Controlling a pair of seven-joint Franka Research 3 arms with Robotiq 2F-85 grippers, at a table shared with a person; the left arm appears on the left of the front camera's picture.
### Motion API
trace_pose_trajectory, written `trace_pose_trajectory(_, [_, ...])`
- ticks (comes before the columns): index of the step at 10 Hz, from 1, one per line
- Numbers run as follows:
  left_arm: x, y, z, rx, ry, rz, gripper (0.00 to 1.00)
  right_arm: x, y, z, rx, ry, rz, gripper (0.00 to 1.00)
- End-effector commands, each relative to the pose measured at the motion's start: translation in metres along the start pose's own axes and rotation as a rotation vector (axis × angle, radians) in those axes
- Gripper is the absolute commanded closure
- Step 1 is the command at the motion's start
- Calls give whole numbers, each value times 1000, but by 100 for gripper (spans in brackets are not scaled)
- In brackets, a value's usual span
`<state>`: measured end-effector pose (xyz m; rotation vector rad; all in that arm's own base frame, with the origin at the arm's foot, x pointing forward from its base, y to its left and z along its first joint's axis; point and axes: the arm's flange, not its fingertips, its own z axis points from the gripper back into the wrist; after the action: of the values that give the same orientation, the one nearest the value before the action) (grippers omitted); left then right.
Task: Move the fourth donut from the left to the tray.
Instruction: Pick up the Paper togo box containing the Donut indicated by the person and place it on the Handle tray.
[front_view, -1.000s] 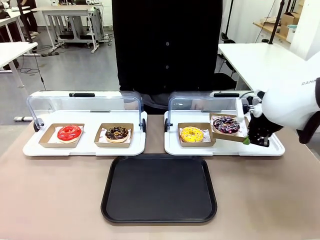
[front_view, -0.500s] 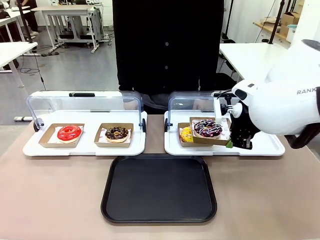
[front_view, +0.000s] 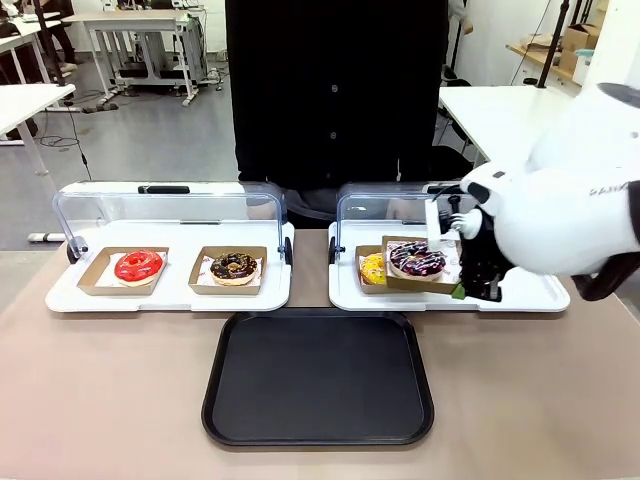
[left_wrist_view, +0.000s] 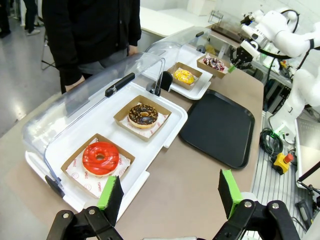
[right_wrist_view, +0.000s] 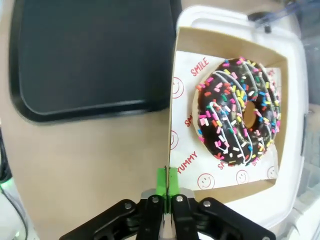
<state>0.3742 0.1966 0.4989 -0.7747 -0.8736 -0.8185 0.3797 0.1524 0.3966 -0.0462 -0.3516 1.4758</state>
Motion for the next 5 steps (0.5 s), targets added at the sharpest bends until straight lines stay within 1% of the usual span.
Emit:
trace_pose_trajectory(1, [1,1,1,-5,-26,-23,0,28,58,-16,-41,45,-18,98])
trace_pose_trajectory(5, [1,1,1,-5,-26,-23,0,69,141,-35,-55,27,-1,98])
